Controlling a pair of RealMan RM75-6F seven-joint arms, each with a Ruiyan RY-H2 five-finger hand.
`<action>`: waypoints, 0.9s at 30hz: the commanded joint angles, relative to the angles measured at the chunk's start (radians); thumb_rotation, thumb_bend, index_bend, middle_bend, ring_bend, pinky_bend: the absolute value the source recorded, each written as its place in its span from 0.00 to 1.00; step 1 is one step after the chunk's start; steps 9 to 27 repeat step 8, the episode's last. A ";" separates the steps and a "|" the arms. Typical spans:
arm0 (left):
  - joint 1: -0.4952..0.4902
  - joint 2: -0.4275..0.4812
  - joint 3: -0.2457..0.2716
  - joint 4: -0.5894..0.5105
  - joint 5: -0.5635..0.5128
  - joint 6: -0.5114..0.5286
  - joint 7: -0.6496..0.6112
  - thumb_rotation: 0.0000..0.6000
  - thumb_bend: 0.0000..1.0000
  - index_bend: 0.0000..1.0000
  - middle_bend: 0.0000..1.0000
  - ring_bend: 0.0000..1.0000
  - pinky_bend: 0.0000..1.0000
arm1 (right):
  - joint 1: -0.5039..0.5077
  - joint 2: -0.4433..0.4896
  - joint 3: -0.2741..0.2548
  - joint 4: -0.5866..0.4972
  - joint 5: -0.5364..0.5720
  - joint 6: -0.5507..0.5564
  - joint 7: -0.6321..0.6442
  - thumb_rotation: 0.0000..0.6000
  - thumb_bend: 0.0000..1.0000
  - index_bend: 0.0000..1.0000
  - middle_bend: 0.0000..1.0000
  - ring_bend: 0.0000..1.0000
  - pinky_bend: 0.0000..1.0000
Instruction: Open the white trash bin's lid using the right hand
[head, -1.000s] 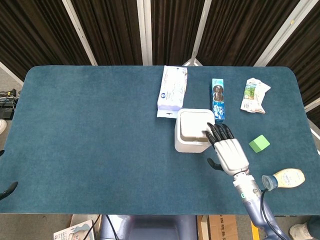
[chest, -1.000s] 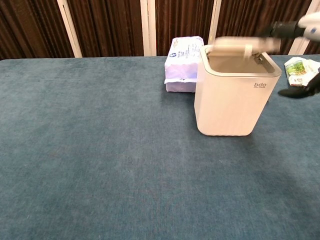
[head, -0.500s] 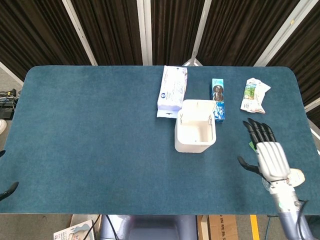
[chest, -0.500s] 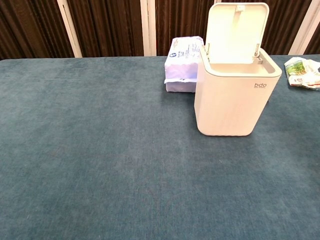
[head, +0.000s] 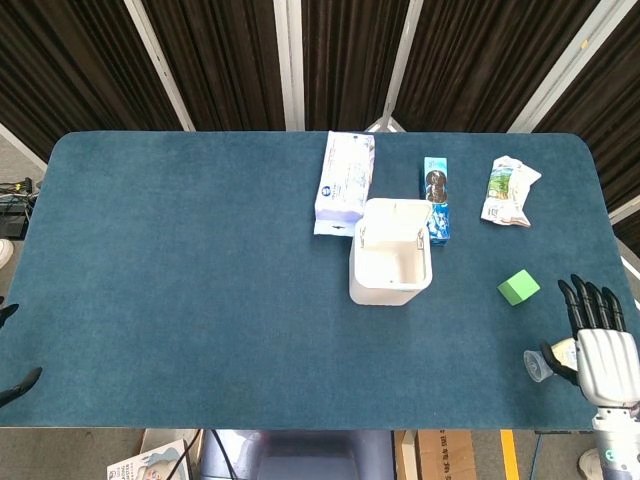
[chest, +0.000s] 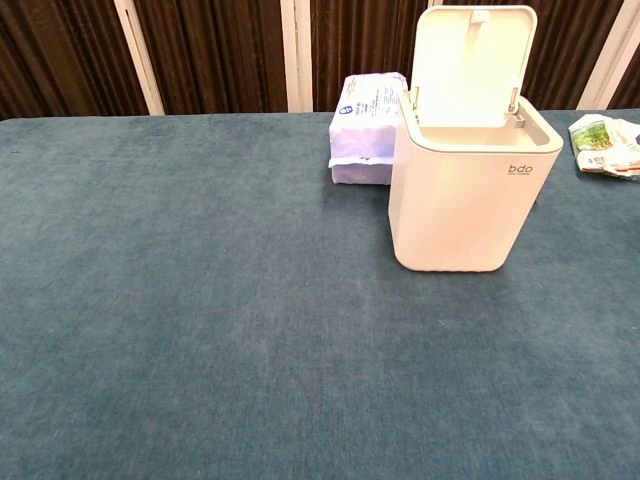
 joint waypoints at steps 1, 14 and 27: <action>0.000 0.004 -0.001 -0.005 -0.009 -0.006 0.005 1.00 0.07 0.19 0.12 0.00 0.00 | -0.016 -0.023 -0.001 0.027 -0.011 0.008 0.000 1.00 0.29 0.02 0.00 0.03 0.01; -0.003 0.011 0.000 -0.006 -0.016 -0.017 0.003 1.00 0.07 0.19 0.12 0.00 0.00 | -0.030 -0.018 -0.004 0.022 -0.032 0.015 -0.003 1.00 0.29 0.02 0.00 0.03 0.01; -0.003 0.011 0.000 -0.006 -0.016 -0.017 0.003 1.00 0.07 0.19 0.12 0.00 0.00 | -0.030 -0.018 -0.004 0.022 -0.032 0.015 -0.003 1.00 0.29 0.02 0.00 0.03 0.01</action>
